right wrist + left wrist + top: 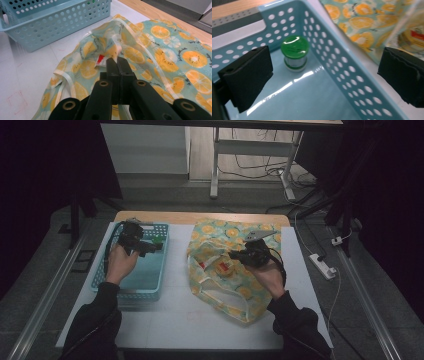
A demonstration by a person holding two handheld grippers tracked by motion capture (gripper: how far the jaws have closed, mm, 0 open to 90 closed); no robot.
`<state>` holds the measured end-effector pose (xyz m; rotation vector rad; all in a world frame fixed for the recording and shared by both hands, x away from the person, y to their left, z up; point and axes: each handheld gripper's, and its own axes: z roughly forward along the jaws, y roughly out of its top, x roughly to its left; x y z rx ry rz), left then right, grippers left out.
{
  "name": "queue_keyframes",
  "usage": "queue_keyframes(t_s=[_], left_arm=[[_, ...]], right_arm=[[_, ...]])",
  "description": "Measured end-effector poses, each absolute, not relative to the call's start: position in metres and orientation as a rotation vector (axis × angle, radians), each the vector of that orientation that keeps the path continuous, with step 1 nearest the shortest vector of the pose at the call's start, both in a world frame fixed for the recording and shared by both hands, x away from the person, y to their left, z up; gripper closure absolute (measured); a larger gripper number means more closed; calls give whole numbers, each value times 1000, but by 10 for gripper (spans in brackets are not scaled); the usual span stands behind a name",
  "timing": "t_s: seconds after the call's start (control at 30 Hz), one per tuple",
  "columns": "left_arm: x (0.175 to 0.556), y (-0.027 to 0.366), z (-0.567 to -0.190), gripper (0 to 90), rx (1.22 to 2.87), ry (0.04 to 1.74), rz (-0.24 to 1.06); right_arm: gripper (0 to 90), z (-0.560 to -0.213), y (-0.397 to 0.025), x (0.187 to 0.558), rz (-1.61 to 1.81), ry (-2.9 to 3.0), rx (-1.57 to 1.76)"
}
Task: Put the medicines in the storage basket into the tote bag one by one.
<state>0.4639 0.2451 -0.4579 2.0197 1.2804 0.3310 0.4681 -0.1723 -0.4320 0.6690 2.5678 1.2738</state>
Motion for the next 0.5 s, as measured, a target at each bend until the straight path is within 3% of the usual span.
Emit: queue_keyframes(t_s=[0.5], left_arm=[[499,248,-471,12,2102,1415,396]], right_arm=[[900,-431,-172,468,1278,2566,669]])
